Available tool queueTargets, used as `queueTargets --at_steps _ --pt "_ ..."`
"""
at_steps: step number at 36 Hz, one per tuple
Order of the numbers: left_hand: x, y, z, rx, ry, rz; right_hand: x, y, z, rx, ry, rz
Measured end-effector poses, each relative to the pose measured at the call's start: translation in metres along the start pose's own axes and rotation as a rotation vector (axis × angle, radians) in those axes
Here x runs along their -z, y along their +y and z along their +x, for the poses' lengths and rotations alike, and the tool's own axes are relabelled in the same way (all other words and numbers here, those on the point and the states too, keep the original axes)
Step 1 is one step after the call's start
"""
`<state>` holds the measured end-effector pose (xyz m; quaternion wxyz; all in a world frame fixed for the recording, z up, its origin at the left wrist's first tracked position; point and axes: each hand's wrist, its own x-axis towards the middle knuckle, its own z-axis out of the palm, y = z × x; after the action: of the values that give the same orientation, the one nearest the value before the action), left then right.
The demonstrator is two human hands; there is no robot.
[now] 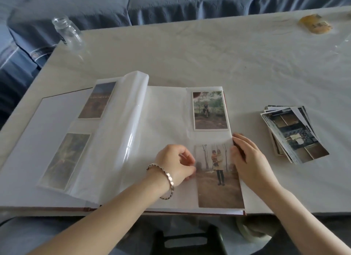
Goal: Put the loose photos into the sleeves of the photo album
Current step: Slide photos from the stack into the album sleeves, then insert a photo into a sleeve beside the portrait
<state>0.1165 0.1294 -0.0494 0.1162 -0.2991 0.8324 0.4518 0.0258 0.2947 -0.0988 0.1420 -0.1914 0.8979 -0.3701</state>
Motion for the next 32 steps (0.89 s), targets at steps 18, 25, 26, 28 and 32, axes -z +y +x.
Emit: queueTargets --at_steps 18,25,26,28,32 --pt "0.17 -0.107 0.018 0.487 0.449 0.41 -0.059 -0.137 0.007 0.414 -0.355 0.012" --pt "0.187 -0.123 0.02 0.479 0.466 0.141 -0.099 -0.17 0.013 0.382 -0.49 -0.155" --pt "0.189 -0.124 0.02 0.475 0.459 0.099 -0.101 -0.169 0.014 0.369 -0.477 -0.159" --pt "0.194 -0.124 0.019 0.438 0.442 0.005 -0.102 -0.166 0.016 0.356 -0.451 -0.147" --pt "0.203 -0.117 0.009 0.297 0.416 -0.083 -0.096 -0.156 0.02 0.332 -0.422 -0.072"
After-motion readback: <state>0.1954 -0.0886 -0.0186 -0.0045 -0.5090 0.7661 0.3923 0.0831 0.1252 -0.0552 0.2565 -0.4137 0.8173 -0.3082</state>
